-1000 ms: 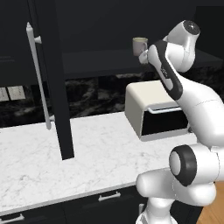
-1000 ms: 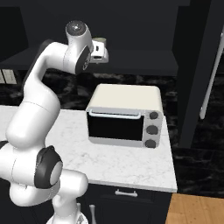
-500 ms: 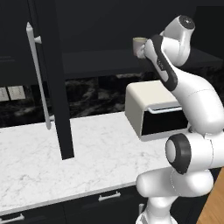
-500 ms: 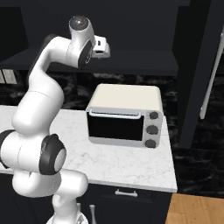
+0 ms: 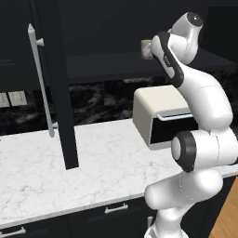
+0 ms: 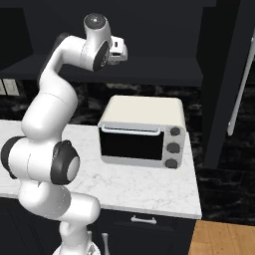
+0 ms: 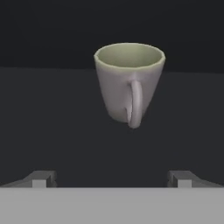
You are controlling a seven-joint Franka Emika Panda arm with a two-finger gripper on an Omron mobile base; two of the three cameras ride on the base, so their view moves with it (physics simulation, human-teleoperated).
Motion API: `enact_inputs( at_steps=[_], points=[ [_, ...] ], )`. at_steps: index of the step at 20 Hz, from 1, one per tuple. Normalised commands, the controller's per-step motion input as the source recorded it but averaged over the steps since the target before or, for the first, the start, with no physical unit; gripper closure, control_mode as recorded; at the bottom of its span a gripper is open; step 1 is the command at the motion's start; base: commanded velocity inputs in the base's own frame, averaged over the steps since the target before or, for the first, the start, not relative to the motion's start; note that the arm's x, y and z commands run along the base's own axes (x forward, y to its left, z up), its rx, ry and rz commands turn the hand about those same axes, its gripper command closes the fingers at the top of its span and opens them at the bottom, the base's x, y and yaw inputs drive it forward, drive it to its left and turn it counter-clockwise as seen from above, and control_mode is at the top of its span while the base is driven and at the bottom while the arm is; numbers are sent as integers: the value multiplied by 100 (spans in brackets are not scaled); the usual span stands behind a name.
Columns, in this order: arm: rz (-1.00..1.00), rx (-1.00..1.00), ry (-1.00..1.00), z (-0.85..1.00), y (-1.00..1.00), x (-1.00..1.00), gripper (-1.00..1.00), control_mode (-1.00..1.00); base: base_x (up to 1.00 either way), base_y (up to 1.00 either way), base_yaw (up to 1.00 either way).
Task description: Gather all objects into one cabinet and sort the glasses and bowls to opposite sides.
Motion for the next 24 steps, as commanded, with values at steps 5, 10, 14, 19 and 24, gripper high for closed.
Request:
enact_inputs(
  at_steps=[5, 10, 14, 19, 24],
  points=[
    [0, 1, 0, 0, -6, 22, -100, -100, 0, 0, 0],
    [0, 0, 0, 0, -1, 18, -100, -100, 0, 0, 0],
    [0, 0, 0, 0, 0, 26, -100, -100, 0, 0, 0],
    [0, 0, 0, 0, -1, 15, -100, -100, 0, 0, 0],
    [0, 0, 0, 0, -2, 14, -100, -100, 0, 0, 0]
  ],
)
